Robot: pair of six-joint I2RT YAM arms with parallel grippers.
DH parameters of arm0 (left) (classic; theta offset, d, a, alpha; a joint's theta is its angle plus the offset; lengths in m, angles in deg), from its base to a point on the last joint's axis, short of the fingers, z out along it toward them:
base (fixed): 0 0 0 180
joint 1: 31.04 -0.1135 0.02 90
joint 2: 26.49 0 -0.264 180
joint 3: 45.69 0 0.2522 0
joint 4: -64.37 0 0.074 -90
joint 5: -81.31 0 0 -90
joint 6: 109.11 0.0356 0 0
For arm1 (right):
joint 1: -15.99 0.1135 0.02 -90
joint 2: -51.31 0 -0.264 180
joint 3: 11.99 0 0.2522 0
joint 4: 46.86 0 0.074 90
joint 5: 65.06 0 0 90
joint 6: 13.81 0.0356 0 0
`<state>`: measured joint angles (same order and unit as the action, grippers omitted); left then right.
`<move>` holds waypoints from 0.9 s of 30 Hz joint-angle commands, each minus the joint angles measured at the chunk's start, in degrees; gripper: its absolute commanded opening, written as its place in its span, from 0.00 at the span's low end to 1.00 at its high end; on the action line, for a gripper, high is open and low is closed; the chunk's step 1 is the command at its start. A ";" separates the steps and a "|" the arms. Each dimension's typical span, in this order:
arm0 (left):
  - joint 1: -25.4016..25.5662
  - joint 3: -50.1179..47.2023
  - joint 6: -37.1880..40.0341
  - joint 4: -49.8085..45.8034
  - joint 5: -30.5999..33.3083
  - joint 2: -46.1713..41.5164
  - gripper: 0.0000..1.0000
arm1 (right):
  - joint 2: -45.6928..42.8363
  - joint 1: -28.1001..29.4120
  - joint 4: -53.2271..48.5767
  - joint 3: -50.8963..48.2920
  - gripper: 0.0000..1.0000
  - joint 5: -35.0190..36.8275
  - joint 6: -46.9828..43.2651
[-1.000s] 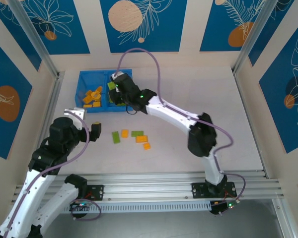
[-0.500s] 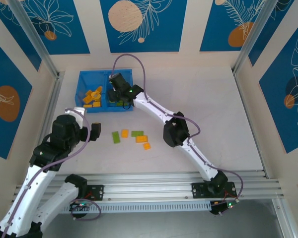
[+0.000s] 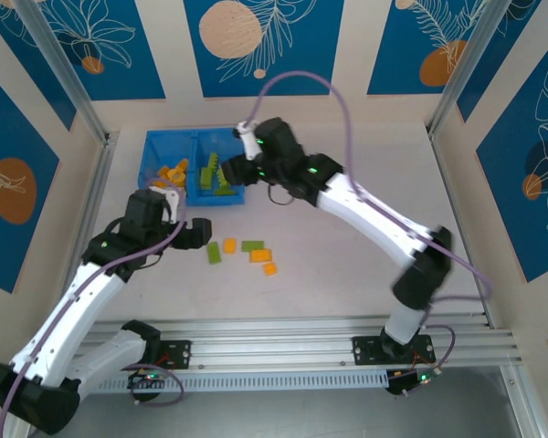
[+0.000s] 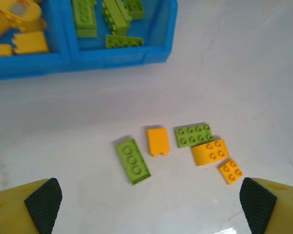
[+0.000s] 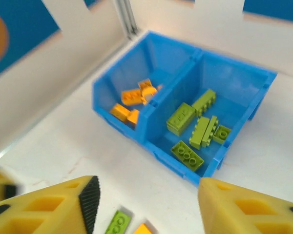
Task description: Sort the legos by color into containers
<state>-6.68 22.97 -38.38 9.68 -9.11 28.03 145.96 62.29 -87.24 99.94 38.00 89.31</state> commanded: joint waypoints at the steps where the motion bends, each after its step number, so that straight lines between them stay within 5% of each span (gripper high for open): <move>1: 4.05 0.78 -2.01 3.03 -0.78 6.70 0.89 | -8.78 -0.27 -0.30 -11.14 0.66 -6.35 -0.48; 6: 9.49 4.65 -2.33 4.13 6.60 21.99 0.71 | -23.02 -0.43 -2.18 -26.49 0.85 -10.42 4.49; 12: 10.58 7.94 -1.98 6.88 9.87 36.73 0.64 | -32.89 -1.19 -3.64 -37.71 0.95 -7.58 11.39; 27: 12.28 9.48 -3.20 9.54 9.48 49.94 0.48 | -30.91 -4.12 -4.38 -37.97 0.96 -6.97 12.18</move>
<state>4.60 31.60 -40.70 18.58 1.20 76.59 114.36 58.47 -91.69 60.69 30.72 100.63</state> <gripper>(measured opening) 0.489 0.964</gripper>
